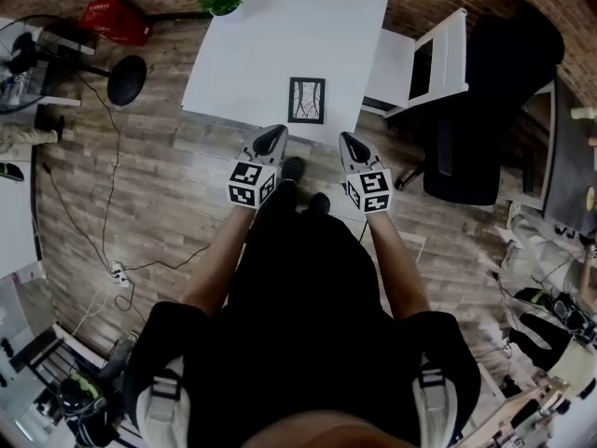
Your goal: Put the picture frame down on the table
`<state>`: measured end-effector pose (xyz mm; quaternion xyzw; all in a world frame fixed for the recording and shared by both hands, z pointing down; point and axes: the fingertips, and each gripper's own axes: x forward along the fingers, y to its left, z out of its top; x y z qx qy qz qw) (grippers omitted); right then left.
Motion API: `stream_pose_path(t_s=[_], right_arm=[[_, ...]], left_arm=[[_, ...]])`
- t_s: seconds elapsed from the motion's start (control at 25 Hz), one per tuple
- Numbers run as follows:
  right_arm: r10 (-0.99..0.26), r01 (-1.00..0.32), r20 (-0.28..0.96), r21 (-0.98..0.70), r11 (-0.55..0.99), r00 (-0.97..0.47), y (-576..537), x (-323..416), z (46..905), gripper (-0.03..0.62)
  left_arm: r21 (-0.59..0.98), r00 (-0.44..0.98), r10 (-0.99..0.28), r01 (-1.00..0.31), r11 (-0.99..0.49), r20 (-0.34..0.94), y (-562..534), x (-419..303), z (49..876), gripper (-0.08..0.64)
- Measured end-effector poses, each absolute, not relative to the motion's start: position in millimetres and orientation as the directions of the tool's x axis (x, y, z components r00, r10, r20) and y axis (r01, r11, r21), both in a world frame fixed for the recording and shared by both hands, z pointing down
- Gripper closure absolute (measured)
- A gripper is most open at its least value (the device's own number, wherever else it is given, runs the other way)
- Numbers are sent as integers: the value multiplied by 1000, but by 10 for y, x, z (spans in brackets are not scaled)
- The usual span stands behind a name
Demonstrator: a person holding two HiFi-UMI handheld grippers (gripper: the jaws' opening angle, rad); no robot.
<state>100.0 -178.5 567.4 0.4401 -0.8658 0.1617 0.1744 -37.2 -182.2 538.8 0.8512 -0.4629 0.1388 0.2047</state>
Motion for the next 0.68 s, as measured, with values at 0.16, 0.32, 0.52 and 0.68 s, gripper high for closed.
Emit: stream_pose_path(t_s=[0.16,0.32,0.52,0.68], right_arm=[[-707,-816,435,-135,561,-558,-1662,1065,5634,595],[-708,-813,423,-142,565,-565,-1539,1123,5586,595],[-711,-811,411,-144,567,-570,-1364,1190,5535,595],[-713,-812,410,-140,567,-569,-1222,1231,5490,595]], left_arm=[[218,532,-734,-846,-487,423,-1650,-310,5344,528],[216,526,-742,-850,-481,417,-1499,-247,5301,528],[224,523,-751,-852,-473,403,-1300,-190,5258,528],[230,523,-754,-852,-469,398,-1147,-174,5224,528]])
